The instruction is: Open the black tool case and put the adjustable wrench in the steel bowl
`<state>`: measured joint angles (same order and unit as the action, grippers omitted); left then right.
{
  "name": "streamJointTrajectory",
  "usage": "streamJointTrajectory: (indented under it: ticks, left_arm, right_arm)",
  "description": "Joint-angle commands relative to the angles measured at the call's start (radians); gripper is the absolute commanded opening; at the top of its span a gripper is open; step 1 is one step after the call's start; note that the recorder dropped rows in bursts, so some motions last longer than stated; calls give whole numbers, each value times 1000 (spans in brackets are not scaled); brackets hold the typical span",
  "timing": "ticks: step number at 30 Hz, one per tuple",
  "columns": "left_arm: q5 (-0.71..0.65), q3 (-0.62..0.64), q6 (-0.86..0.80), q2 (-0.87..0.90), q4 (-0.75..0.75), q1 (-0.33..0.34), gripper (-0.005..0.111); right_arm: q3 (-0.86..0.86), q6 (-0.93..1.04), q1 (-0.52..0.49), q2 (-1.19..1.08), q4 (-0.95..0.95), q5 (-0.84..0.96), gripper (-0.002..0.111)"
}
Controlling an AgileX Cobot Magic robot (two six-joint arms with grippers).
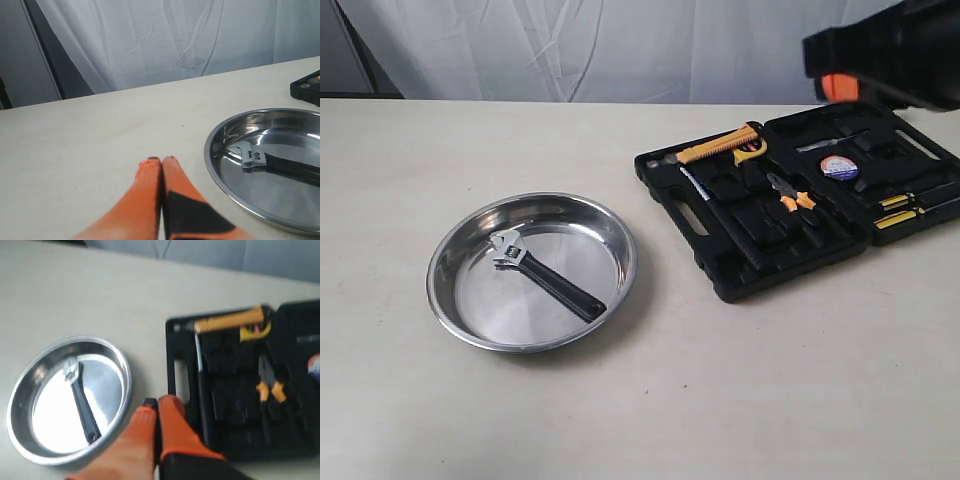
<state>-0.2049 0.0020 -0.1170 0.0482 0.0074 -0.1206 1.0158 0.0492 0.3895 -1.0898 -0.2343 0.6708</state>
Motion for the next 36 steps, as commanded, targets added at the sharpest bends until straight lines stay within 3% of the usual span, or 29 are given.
streamJointTrajectory:
  ticks: [1,4,11,16,22,26,36]
  left_arm:
    - [10,-2,4,-7,-2,1,0]
    - [10,-2,4,-7,-2,1,0]
    - [10,-2,4,-7,-2,1,0]
    - [10,-2,4,-7,-2,1,0]
    - [10,-2,4,-7,-2,1,0]
    - [10,-2,4,-7,-2,1,0]
    - [11,-2,4,-7,4,1,0]
  right_arm:
    - [-196,4,-24,227,15,-319,-1]
    - [-381,4,-97,377,-66,-478,-1]
    - [-763,2,-340,668,-258,-650,-1]
    - [-960,2,-404,843,-284,-714,-1]
    - [-1016,2,-467,994,-284,-708,-1]
    - [-1016,6,-523,1090,-265,-597,-1]
    - [-1016,6,-557,1084,-265,-545,-1]
